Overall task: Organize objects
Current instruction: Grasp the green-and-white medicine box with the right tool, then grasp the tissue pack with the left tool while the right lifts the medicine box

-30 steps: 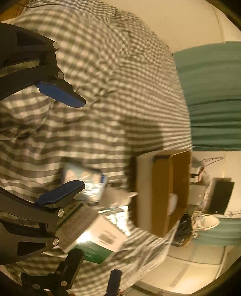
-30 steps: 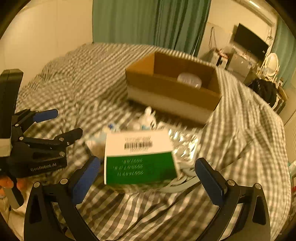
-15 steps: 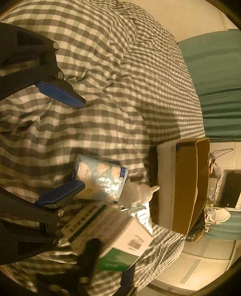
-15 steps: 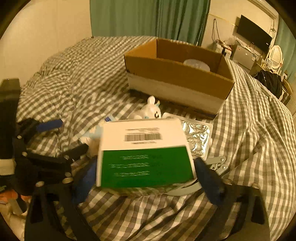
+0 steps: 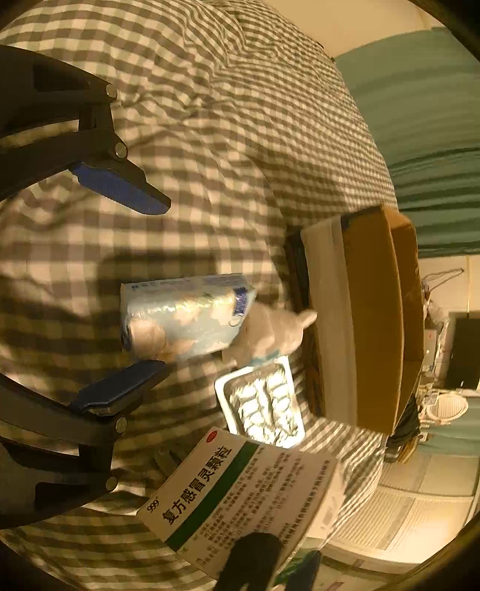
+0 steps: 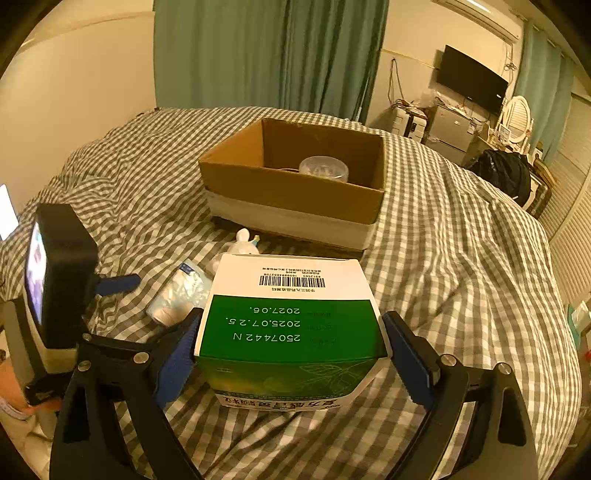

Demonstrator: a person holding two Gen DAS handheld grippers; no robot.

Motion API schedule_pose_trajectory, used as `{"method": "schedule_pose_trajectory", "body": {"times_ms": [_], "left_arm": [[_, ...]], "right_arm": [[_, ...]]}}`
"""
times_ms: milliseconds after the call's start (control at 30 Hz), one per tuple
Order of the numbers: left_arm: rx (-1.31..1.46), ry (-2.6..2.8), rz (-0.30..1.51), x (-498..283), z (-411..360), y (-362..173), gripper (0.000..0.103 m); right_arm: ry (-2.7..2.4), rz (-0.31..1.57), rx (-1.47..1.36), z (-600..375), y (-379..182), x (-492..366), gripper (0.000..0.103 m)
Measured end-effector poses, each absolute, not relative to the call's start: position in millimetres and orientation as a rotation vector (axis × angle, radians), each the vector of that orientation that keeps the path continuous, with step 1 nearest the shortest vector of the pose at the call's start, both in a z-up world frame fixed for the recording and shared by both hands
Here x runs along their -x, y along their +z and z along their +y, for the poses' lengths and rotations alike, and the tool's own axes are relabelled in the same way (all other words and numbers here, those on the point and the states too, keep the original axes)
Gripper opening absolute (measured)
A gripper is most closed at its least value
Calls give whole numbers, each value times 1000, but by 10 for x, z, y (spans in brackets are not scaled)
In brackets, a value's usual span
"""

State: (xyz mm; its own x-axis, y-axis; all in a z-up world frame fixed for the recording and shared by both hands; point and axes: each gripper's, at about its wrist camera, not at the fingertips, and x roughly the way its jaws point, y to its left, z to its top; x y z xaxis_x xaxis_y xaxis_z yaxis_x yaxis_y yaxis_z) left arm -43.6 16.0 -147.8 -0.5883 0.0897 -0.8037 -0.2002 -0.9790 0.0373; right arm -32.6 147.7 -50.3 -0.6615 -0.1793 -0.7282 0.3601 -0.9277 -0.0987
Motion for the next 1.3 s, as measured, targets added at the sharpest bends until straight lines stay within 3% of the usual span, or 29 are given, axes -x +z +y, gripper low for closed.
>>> {"method": "schedule_pose_trajectory", "body": {"times_ms": [300,433,667,900,1300], "left_arm": [[1348,2596,199,486,360,-1569,82],[1394,2588,213,531,330,-1680,54],[1371,2601,179,419,239,-1532,52],[1260,2698,64,412,-4,-1034,52],[1060,2764,49,1059,8,-220,52]], "right_arm": [[-2614,316,-1101,1570,-446,291,94],[-2618,309,-1101,1591,-435,262,94],[-2621,306,-1085,1604,-402,214,94],[-2657,317,-1015,1627,-204,210,94],[-2739,345,-807,1558,481,744,93]]}}
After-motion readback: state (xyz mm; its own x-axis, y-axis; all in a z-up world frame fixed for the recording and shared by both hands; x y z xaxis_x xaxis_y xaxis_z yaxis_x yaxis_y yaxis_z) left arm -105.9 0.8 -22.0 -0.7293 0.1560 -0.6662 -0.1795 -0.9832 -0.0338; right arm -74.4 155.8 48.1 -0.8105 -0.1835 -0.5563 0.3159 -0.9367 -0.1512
